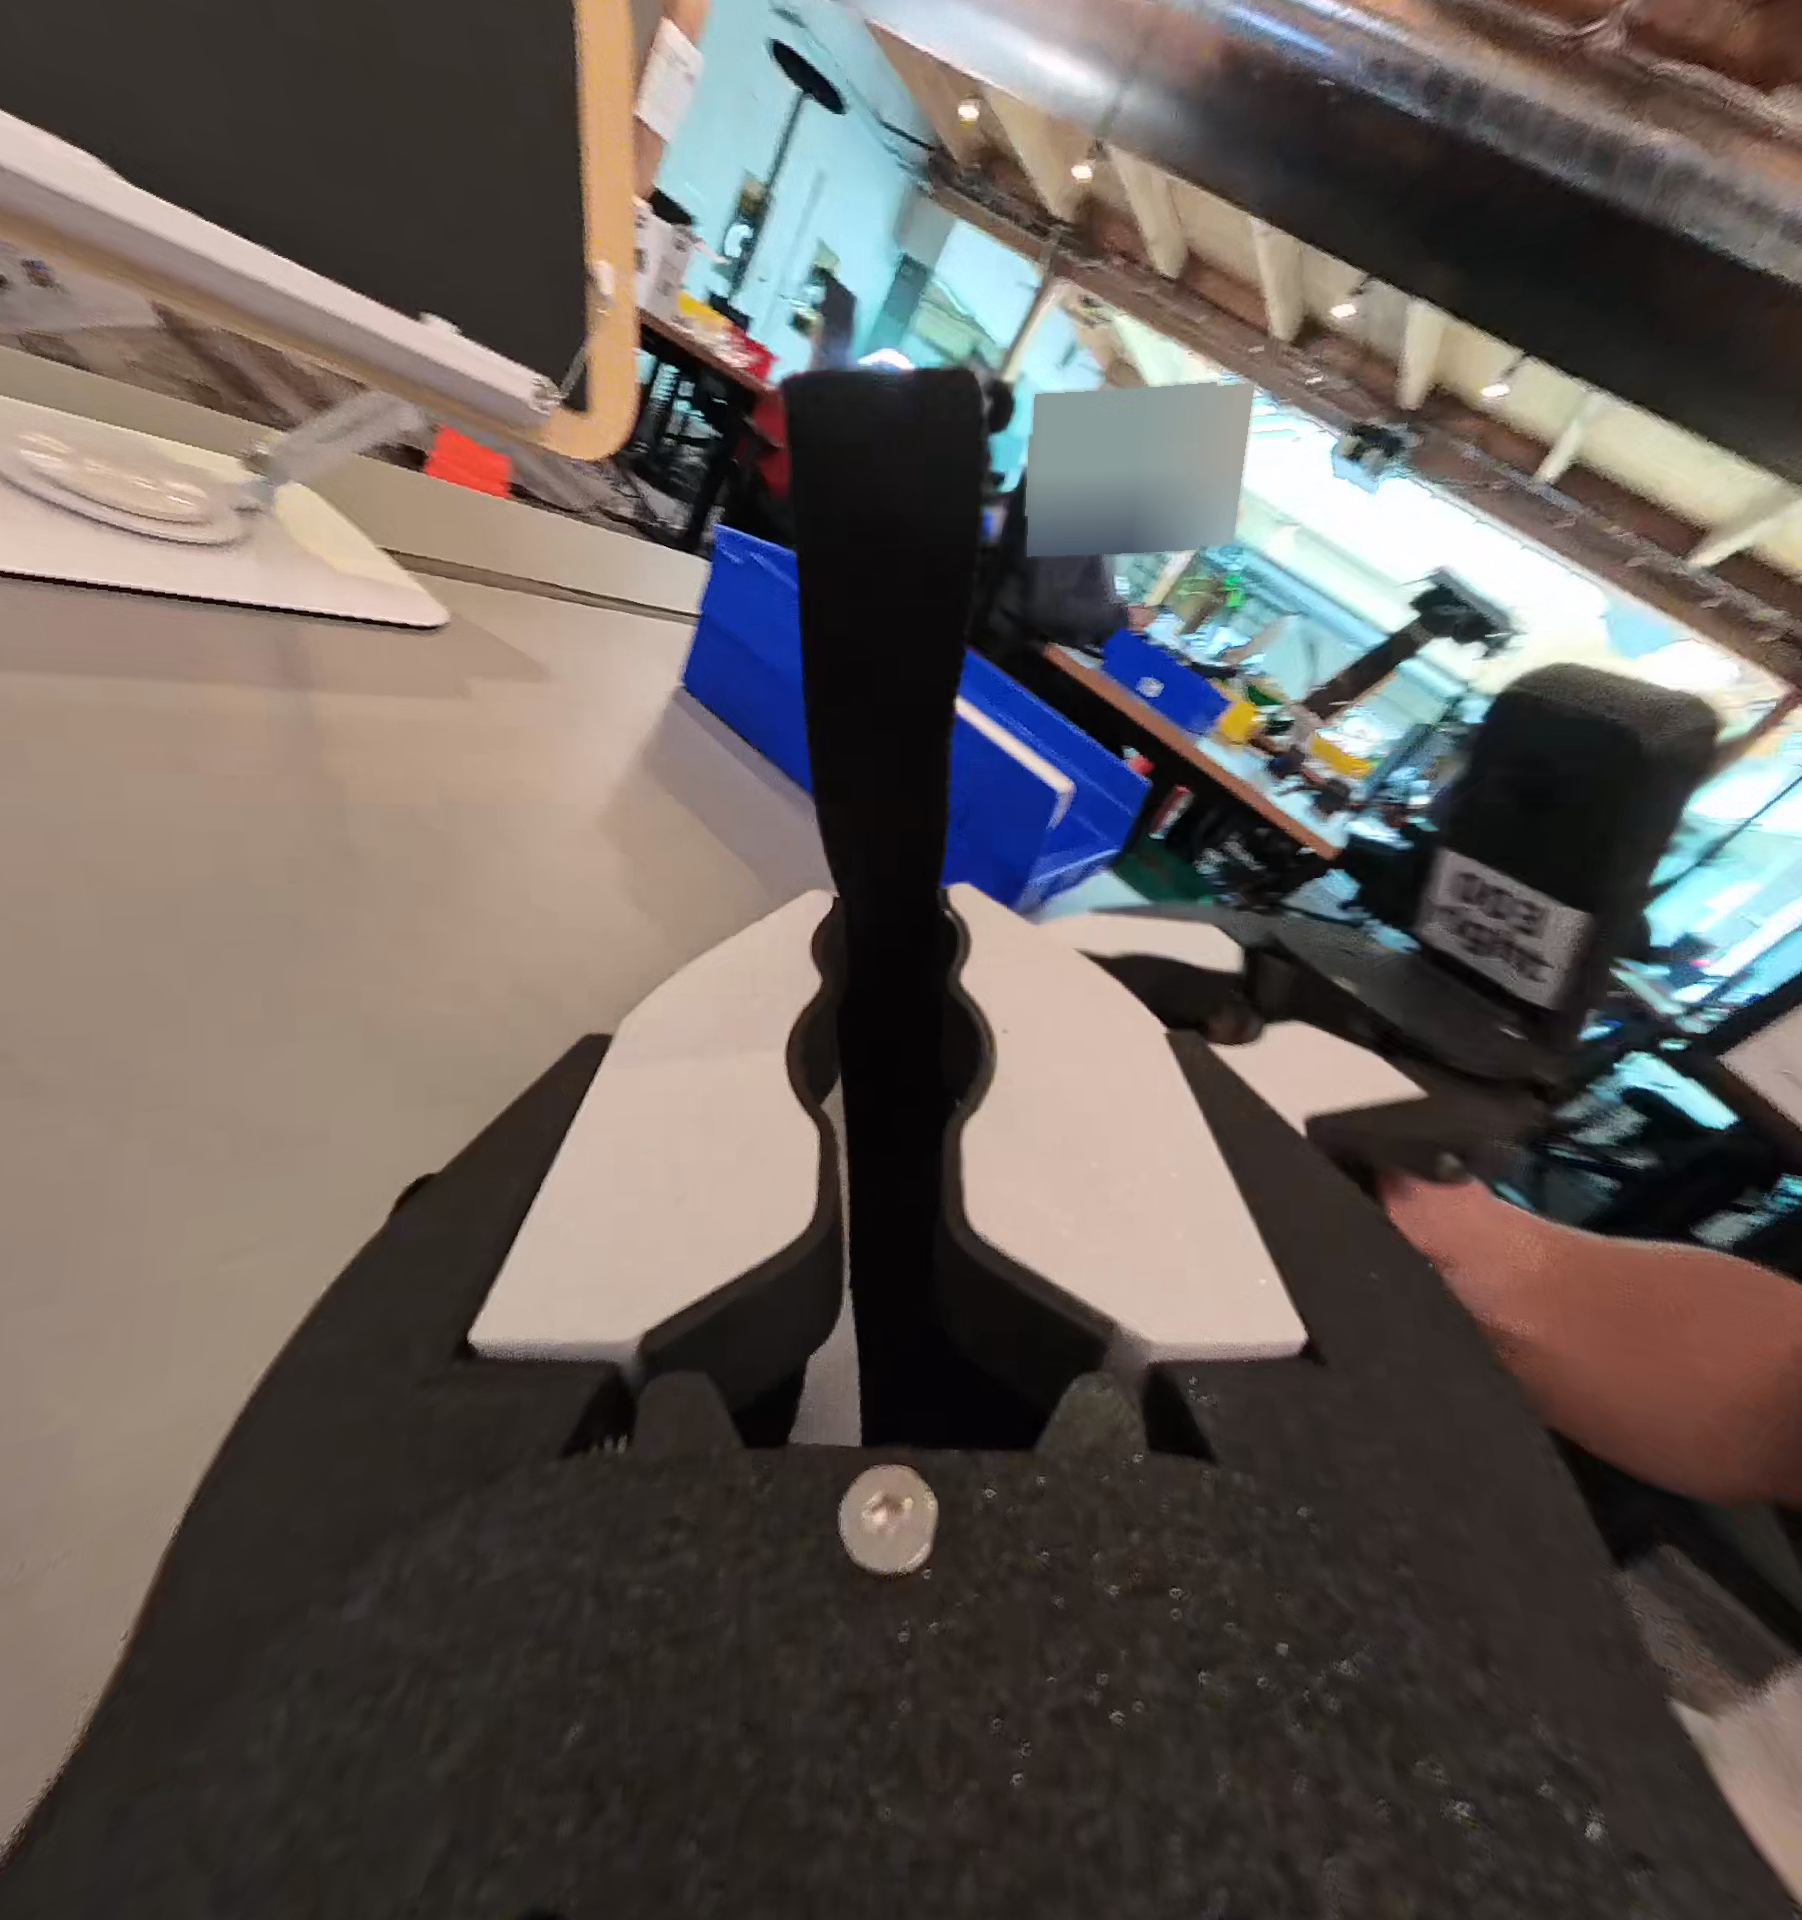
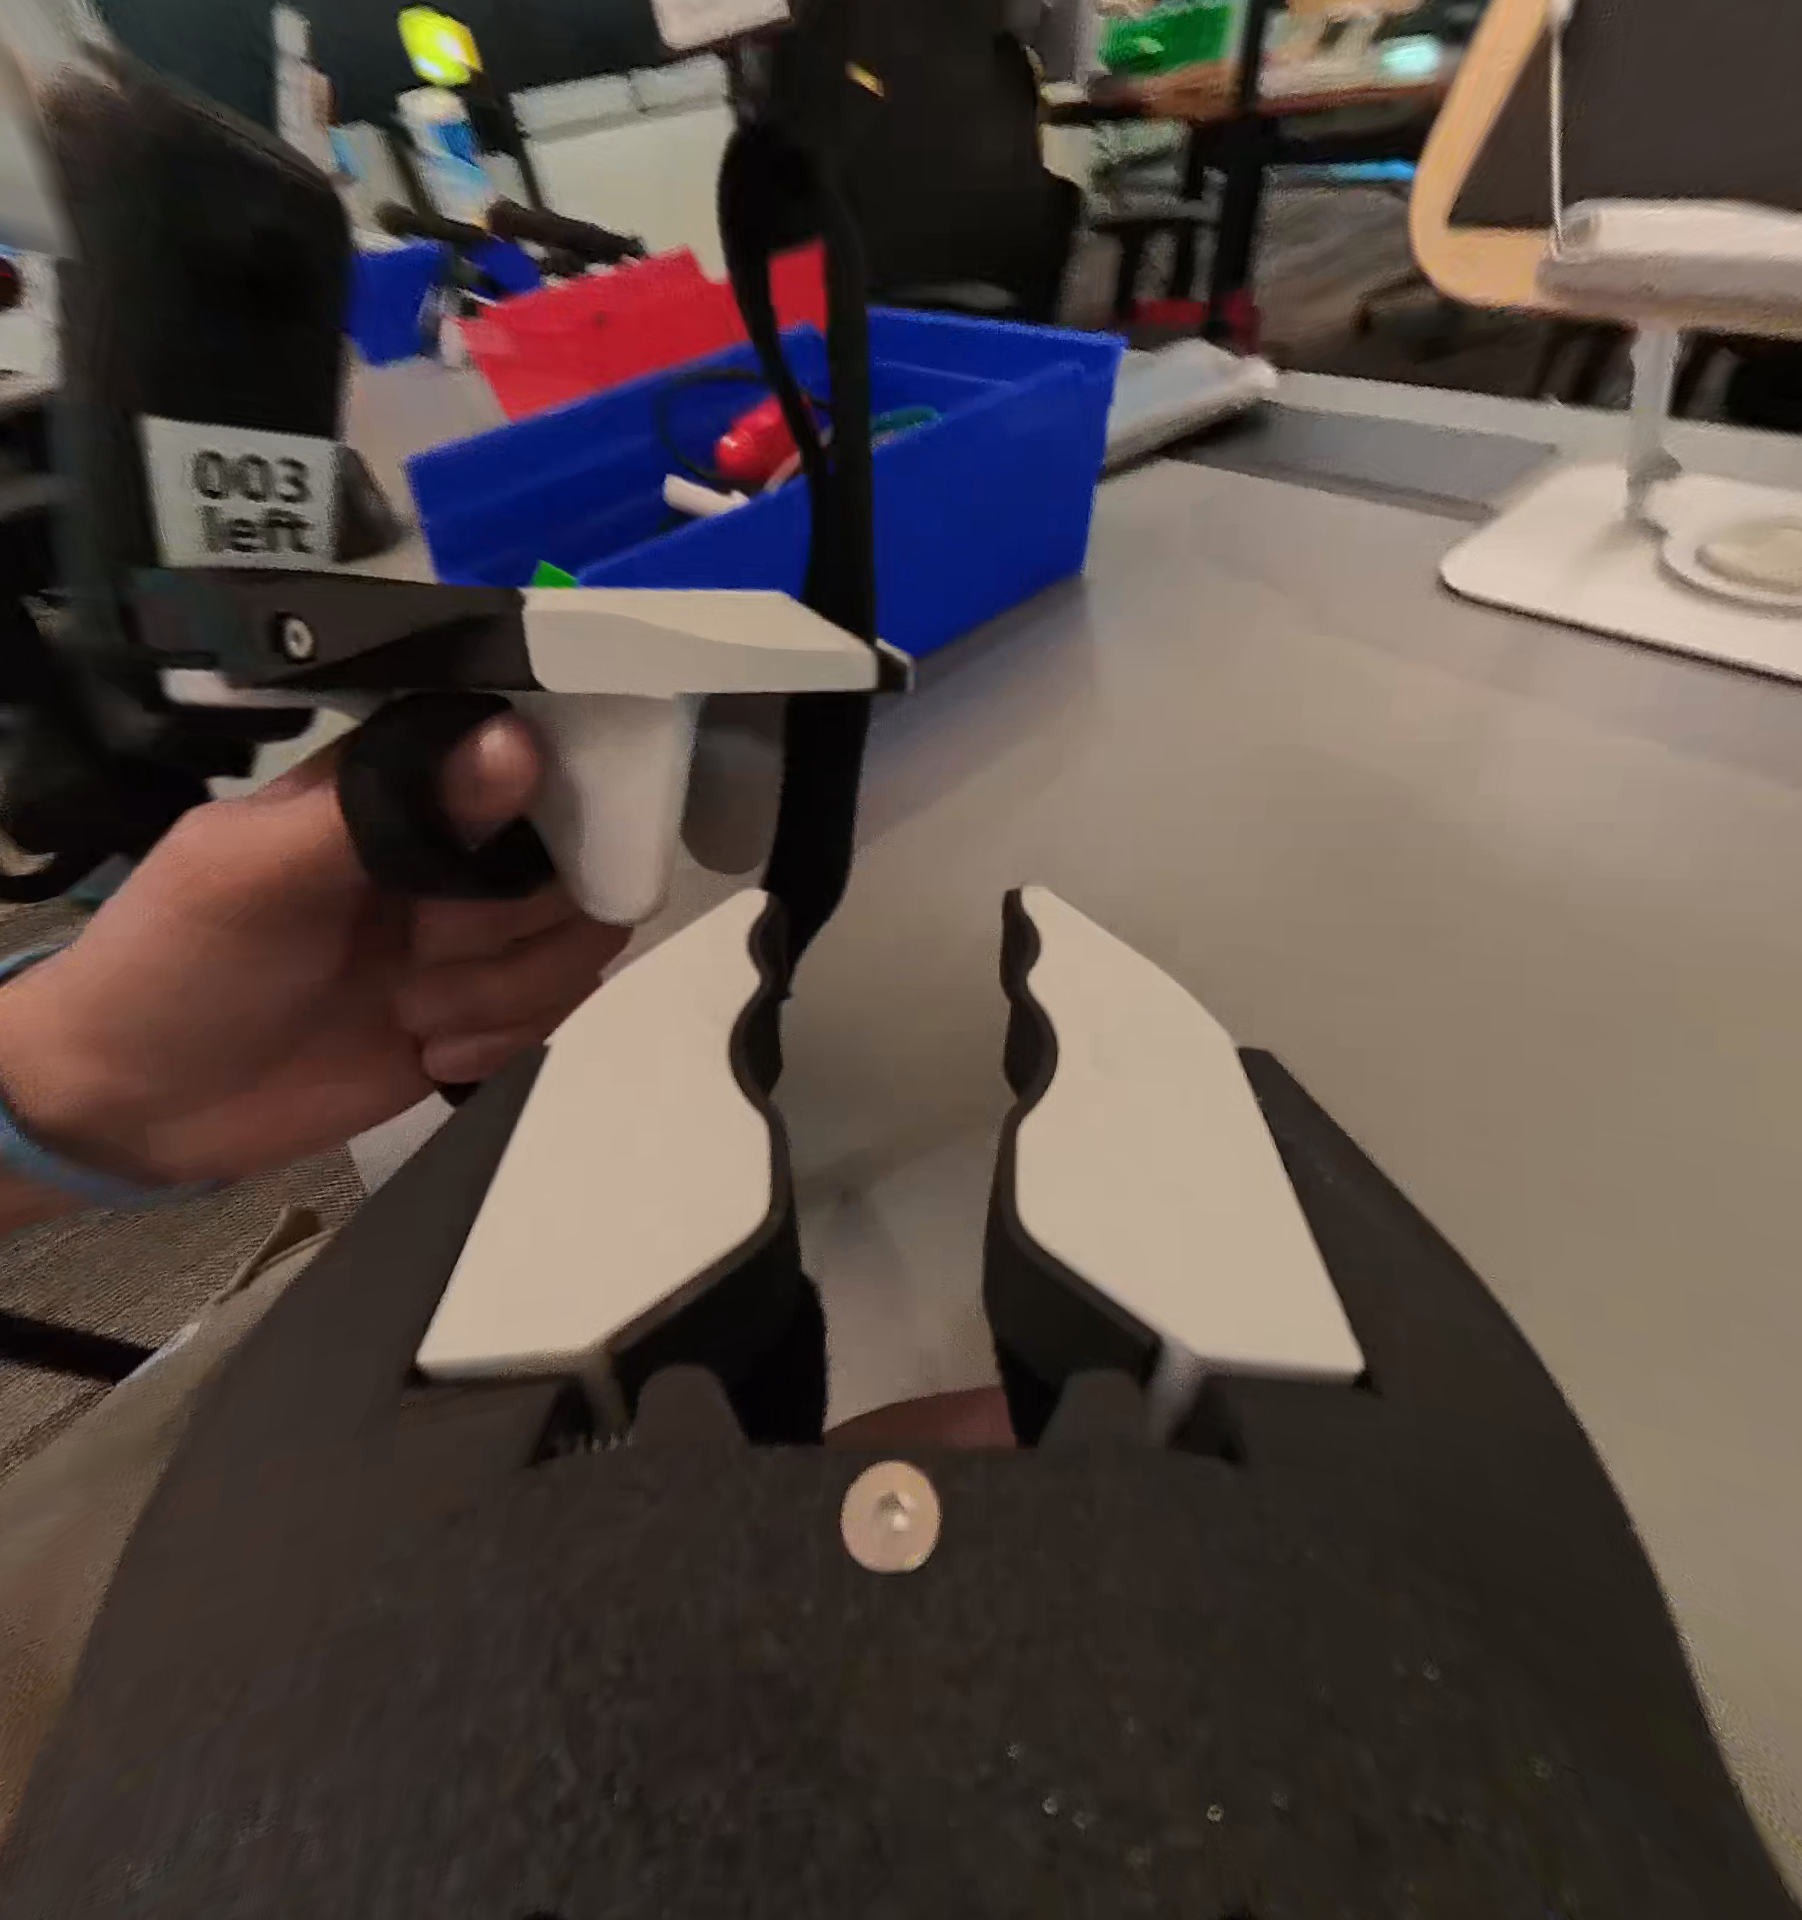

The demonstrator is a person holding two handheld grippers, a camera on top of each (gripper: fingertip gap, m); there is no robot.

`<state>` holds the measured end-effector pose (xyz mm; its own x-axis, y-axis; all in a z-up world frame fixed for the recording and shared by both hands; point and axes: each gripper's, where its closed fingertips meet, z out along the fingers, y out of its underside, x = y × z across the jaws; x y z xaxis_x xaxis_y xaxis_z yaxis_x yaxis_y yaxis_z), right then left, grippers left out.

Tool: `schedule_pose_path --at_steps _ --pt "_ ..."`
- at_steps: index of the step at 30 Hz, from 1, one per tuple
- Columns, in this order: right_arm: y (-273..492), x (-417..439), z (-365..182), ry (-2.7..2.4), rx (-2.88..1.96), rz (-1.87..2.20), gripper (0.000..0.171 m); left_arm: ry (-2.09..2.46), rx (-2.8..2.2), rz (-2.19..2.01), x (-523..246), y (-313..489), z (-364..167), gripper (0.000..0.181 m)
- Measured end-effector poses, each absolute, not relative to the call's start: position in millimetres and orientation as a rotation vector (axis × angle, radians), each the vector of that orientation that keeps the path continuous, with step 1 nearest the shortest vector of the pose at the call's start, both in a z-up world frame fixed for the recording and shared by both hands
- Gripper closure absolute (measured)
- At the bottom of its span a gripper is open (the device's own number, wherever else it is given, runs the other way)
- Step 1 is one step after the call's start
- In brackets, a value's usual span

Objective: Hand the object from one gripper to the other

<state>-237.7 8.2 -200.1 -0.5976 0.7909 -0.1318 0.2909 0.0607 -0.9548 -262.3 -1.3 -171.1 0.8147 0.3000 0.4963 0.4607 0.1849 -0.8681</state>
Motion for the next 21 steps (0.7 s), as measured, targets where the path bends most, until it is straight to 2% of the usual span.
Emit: schedule_pose_path --at_steps 3,5,8,9,10,11,17,21 --pt "-3.0 -238.8 -213.4 -1.888 -1.141 1.385 0.132 -0.689 -1.443 -0.055 -263.5 1.4 -177.1 0.166" --pt "-4.3 -242.4 -215.9 -1.839 -1.183 1.335 0.143 -0.692 -1.453 -0.032 -262.3 2.6 -177.5 0.166" --pt "-7.7 -244.0 -218.4 -1.832 -1.243 1.378 0.147 -0.692 -1.455 -0.03 -259.8 0.8 -176.3 0.166" --pt "-8.3 -244.1 -218.9 -1.837 -1.251 1.39 0.15 -0.684 -1.46 -0.048 -257.0 1.6 -176.7 0.166" --pt "-9.9 -243.3 -219.6 -1.852 -1.244 1.402 0.162 -0.678 -1.465 -0.065 -254.1 2.6 -177.3 0.165" --pt "-10.4 -242.7 -221.1 -1.874 -1.231 1.396 0.164 -0.678 -1.469 -0.067 -252.4 2.7 -178.1 0.165" --pt "-1.0 -242.3 -216.9 -1.947 -1.208 1.48 0.166 -0.621 -1.51 -0.095 -242.0 -1.7 -178.9 0.157" --pt "17.1 -246.1 -196.8 -1.94 -1.274 1.747 0.166 -0.62 -1.534 -0.091 -236.2 -14.0 -183.6 0.155"
